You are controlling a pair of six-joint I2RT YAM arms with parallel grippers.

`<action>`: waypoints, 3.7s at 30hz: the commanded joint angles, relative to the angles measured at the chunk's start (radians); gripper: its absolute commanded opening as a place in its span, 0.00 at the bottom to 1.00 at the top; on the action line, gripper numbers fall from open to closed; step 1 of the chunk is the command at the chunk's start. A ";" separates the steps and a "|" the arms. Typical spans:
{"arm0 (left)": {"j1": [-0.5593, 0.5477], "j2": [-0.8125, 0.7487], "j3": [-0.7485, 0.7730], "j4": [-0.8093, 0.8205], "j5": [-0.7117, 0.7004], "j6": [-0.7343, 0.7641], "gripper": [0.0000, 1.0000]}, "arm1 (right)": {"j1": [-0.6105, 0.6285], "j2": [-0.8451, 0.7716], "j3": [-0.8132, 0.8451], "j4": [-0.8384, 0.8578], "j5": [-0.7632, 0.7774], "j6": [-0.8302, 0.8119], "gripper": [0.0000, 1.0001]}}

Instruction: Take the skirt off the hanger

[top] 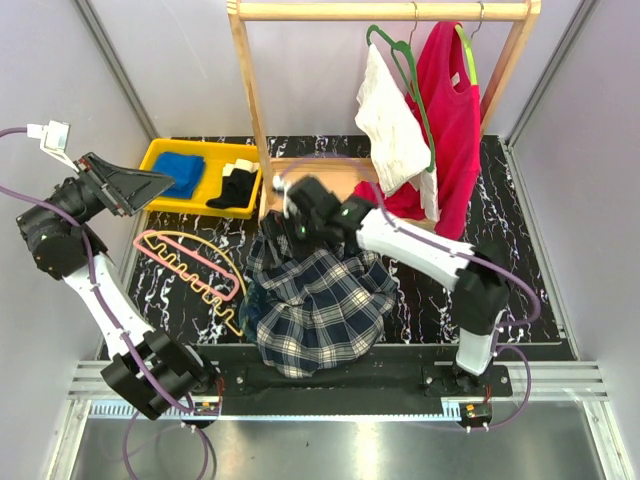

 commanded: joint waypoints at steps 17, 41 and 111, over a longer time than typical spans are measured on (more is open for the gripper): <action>0.003 0.010 0.016 0.280 0.158 -0.032 0.99 | -0.413 -0.070 1.081 -0.392 0.527 -0.285 0.82; 0.001 0.004 -0.058 0.282 0.166 -0.021 0.99 | -0.540 0.022 0.911 -0.256 0.465 -0.288 0.58; -0.666 -0.018 -0.016 -0.625 -0.302 0.522 0.99 | -0.534 -0.802 0.292 -0.012 -0.176 0.073 0.00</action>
